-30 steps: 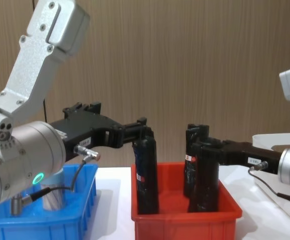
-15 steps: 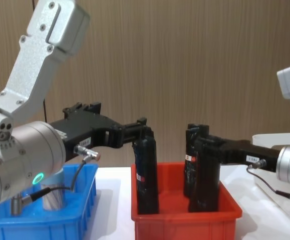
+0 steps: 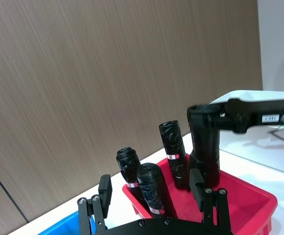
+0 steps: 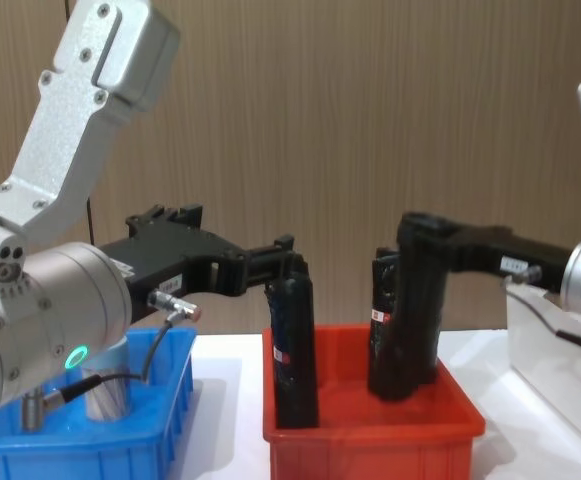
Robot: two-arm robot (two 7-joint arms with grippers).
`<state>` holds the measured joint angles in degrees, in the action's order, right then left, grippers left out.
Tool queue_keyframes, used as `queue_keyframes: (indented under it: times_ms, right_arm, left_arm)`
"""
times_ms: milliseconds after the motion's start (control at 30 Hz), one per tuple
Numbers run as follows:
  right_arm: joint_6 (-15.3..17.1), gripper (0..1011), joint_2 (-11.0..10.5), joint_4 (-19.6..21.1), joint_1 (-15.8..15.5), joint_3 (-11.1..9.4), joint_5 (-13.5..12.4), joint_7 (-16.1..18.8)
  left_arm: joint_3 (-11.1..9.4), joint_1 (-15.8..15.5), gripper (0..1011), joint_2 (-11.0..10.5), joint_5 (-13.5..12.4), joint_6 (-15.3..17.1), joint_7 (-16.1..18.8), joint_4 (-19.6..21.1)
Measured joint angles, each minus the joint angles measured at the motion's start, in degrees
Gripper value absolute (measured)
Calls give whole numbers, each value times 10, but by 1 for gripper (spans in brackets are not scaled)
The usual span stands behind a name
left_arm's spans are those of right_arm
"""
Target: Pick the cotton swabs from the blue box and place them into the white box.
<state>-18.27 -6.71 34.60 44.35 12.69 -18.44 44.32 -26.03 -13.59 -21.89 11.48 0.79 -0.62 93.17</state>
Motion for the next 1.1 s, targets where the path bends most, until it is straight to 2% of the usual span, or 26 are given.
queue_keyframes:
  times_ms: [33, 67, 167, 233, 267, 467, 667, 700, 900, 1100]
  right_arm:
    - [0, 360, 0, 0, 0, 0, 0, 0]
    - [12, 357, -4, 31, -13, -2, -1, -10]
    - [28, 352, -10, 78, -33, -4, -1, -25]
    - [49, 352, -18, 135, -57, -7, -1, -48]
    - [49, 352, -18, 135, -57, -7, -1, -48]
    - [88, 352, -31, 232, -97, -13, 4, -104]
    - [119, 352, -43, 306, -127, -21, 12, -158]
    - [119, 352, -43, 306, -127, -21, 12, -158]
    - [147, 352, -56, 359, -149, -30, 25, -213]
    - [165, 352, -66, 390, -160, -40, 37, -254]
  left_arm:
    - [0, 0, 1004, 0, 0, 0, 0, 0]
    - [0, 0, 1004, 0, 0, 0, 0, 0]
    - [0, 0, 1004, 0, 0, 0, 0, 0]
    - [0, 0, 1004, 0, 0, 0, 0, 0]
    - [0, 0, 1004, 0, 0, 0, 0, 0]
    - [0, 0, 1004, 0, 0, 0, 0, 0]
    - [0, 0, 1004, 0, 0, 0, 0, 0]
    - [0, 0, 1004, 0, 0, 0, 0, 0]
    - [0, 0, 1004, 0, 0, 0, 0, 0]
    - [0, 0, 1004, 0, 0, 0, 0, 0]
